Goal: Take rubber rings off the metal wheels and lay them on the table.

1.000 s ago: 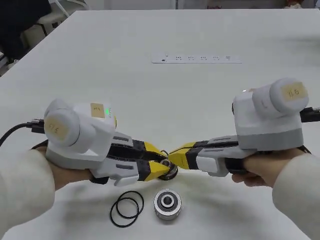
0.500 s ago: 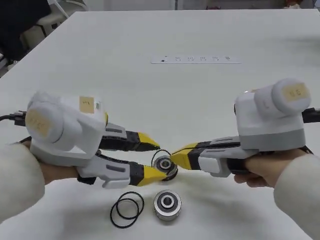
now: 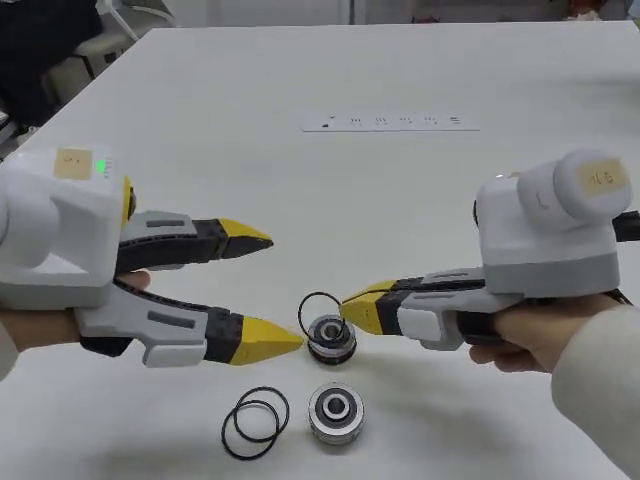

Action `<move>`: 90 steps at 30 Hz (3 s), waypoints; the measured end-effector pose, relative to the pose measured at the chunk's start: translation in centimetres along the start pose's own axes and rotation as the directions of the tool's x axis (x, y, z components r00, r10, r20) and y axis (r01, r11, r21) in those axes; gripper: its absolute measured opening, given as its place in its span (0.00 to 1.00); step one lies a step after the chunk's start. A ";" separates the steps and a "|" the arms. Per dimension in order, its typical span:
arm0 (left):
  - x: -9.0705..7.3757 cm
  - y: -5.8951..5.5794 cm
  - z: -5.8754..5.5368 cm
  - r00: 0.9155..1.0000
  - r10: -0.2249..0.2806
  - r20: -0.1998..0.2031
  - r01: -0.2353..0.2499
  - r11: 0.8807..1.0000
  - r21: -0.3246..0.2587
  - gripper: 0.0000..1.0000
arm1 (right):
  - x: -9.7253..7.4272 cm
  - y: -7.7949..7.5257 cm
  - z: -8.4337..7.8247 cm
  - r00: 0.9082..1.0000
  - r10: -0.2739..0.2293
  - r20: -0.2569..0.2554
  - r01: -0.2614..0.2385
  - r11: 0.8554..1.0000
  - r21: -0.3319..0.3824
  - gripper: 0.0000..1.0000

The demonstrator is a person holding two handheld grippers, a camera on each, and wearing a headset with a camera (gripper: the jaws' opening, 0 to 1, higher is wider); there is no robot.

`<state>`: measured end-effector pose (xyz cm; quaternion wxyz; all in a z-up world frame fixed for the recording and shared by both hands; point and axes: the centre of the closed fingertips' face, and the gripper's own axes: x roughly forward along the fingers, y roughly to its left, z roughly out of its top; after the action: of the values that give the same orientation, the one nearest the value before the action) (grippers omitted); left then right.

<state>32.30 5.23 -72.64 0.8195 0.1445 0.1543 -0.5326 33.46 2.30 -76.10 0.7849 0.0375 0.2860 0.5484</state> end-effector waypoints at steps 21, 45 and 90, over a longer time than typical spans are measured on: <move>-4.0 -0.6 -0.5 0.998 0.067 -0.016 -0.068 0.995 -0.074 0.93 | 0.1 2.4 1.5 0.997 0.074 0.030 -0.074 0.997 0.018 0.00; -5.3 -3.6 -4.1 0.996 0.056 -0.073 -0.068 0.981 -0.180 0.99 | 1.7 5.8 -0.6 0.980 0.187 -0.067 -0.186 0.982 0.019 0.00; -4.8 -4.3 -4.9 0.995 0.016 -0.100 -0.035 0.980 -0.195 0.94 | 3.8 5.2 -5.1 0.960 0.111 -0.257 -0.145 0.982 -0.118 0.03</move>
<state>26.00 9.52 -75.43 0.8280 0.0907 0.2443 -0.4964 27.52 6.39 -79.93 0.7062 -0.0666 0.3411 0.6168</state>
